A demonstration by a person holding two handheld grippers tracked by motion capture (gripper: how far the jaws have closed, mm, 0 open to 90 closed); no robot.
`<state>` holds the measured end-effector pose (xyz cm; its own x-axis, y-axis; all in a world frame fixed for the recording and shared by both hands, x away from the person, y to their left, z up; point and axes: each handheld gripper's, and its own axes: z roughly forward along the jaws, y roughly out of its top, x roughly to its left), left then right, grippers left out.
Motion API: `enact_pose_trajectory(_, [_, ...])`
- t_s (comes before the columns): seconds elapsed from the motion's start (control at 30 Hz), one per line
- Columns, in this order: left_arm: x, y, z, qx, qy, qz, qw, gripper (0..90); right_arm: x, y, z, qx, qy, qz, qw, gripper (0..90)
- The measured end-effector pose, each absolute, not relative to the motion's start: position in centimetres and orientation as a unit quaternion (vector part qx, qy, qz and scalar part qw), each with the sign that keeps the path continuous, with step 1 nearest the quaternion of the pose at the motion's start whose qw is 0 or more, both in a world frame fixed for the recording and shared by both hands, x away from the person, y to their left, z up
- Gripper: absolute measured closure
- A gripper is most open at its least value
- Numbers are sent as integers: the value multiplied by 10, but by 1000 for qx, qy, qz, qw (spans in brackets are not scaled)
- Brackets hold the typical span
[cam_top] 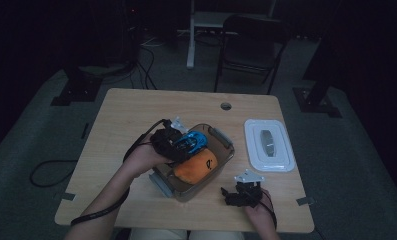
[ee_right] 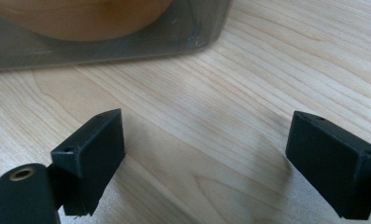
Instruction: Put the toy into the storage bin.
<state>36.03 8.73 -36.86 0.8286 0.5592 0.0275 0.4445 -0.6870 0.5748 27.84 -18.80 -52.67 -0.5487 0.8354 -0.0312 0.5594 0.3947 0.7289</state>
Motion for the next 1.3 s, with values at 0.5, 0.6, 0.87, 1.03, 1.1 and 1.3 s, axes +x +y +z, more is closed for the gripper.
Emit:
enact_pose_trajectory(0.5, [361, 93, -384, 918, 268, 93, 278, 198, 279, -188, -527, 430, 811, 344, 197, 113])
enact_pose_trajectory(0.6, [360, 97, -378, 916, 266, 110, 280, 181, 279, -189, -527, 430, 811, 344, 196, 113])
enact_pose_trajectory(0.87, [364, 119, -372, 902, 283, 115, 305, 108, 279, -189, -527, 430, 811, 345, 195, 113])
enact_pose_trajectory(1.03, [368, 135, -370, 888, 304, 128, 320, 102, 279, -189, -527, 430, 811, 344, 195, 113])
enact_pose_trajectory(1.1, [370, 142, -369, 882, 310, 132, 330, 102, 279, -189, -527, 430, 811, 345, 194, 113])
enact_pose_trajectory(1.3, [382, 162, -375, 859, 336, 152, 354, 102, 279, -189, -527, 431, 811, 344, 193, 114])
